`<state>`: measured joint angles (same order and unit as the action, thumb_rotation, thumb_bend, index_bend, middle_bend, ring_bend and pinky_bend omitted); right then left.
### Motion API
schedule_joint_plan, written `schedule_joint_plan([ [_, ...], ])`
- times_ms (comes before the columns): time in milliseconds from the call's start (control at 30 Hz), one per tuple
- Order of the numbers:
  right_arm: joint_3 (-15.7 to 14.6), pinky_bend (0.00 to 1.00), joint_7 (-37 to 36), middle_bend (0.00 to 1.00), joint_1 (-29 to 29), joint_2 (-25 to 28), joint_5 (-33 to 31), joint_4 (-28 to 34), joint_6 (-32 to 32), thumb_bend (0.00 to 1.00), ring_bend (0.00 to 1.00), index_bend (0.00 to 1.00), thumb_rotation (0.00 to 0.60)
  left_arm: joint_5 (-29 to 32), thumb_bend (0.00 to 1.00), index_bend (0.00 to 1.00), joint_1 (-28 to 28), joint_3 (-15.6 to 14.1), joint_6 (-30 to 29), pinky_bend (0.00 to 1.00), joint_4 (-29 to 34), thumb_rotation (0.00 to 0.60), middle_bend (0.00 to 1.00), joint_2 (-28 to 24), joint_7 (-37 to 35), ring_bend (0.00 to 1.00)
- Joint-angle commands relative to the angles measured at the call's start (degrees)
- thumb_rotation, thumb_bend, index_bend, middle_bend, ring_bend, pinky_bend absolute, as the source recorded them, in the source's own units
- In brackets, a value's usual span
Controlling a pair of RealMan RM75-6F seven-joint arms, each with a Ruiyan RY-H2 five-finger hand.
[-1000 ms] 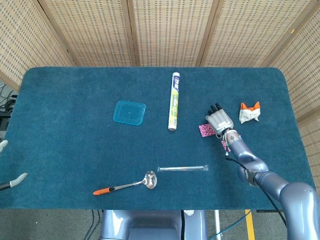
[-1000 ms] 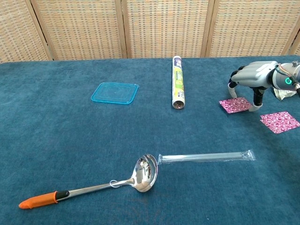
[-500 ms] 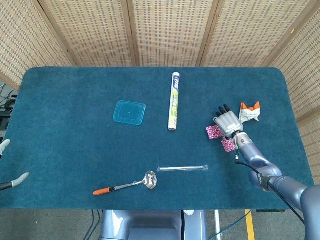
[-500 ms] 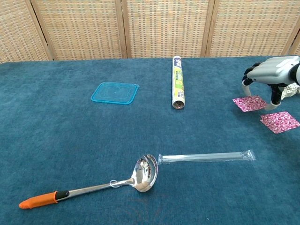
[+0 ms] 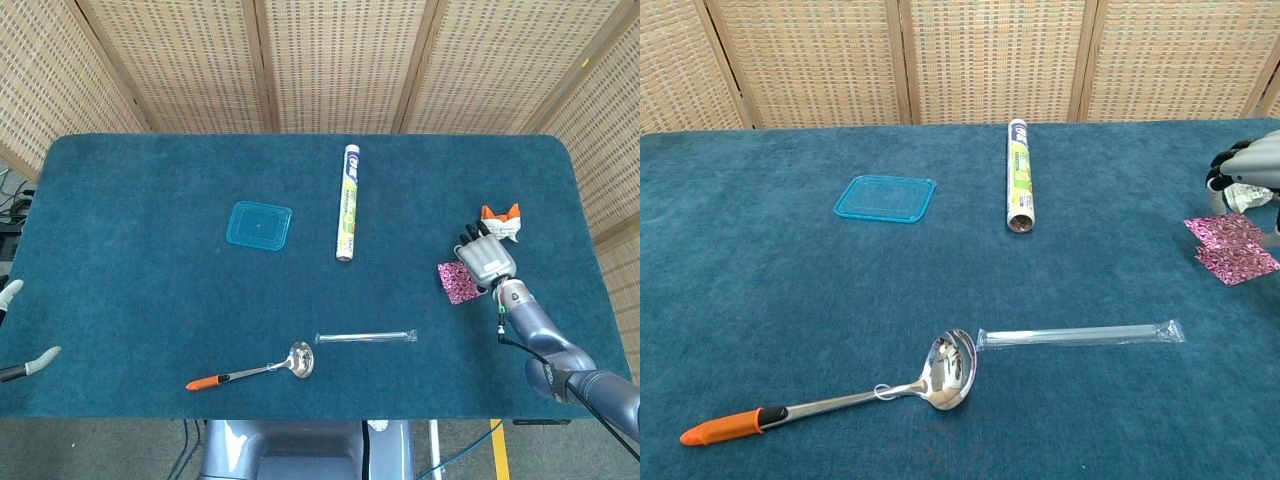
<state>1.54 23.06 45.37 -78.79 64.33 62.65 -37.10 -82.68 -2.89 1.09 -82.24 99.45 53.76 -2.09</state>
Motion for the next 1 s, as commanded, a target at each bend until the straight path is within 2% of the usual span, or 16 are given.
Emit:
schedule_joint_plan([
  [33, -0.2, 0.00, -0.4, 0.20, -0.3, 0.0, 0.4, -0.1, 0.0, 0.26, 0.00, 0.51, 0.600, -0.1, 0.00, 0.02, 0.0, 0.0, 0.0, 0.00, 0.1, 0.202, 0.00, 0.0, 0.1, 0.00],
  [300, -0.5, 0.00, -1.7, 0.20, -0.4, -0.9, 1.3, -1.7, 0.9, 0.26, 0.00, 0.51, 0.600, 0.0, 0.00, 0.02, 0.2, -0.1, -0.3, 0.00, 0.2, 0.201, 0.00, 0.0, 0.2, 0.00],
  [500, -0.5, 0.00, -2.3, 0.18, -0.4, -1.2, 1.8, -2.6, 1.3, 0.26, 0.00, 0.44, 0.600, 0.1, 0.00, 0.02, 0.3, -0.2, -0.4, 0.00, 0.1, 0.202, 0.00, -0.1, 0.1, 0.00],
  [700, -0.5, 0.00, -2.8, 0.16, -0.5, -1.3, 2.2, -2.9, 1.5, 0.20, 0.00, 0.39, 0.600, 0.0, 0.00, 0.02, 0.4, -0.2, -0.5, 0.00, 0.1, 0.201, 0.00, -0.1, 0.1, 0.00],
  [1000, -0.3, 0.00, -3.3, 0.15, -0.8, -1.1, 2.4, -3.2, 1.7, 0.18, 0.00, 0.37, 0.600, 0.0, 0.00, 0.02, 0.5, -0.2, -0.7, 0.00, 0.2, 0.201, 0.00, -0.1, 0.2, 0.00],
])
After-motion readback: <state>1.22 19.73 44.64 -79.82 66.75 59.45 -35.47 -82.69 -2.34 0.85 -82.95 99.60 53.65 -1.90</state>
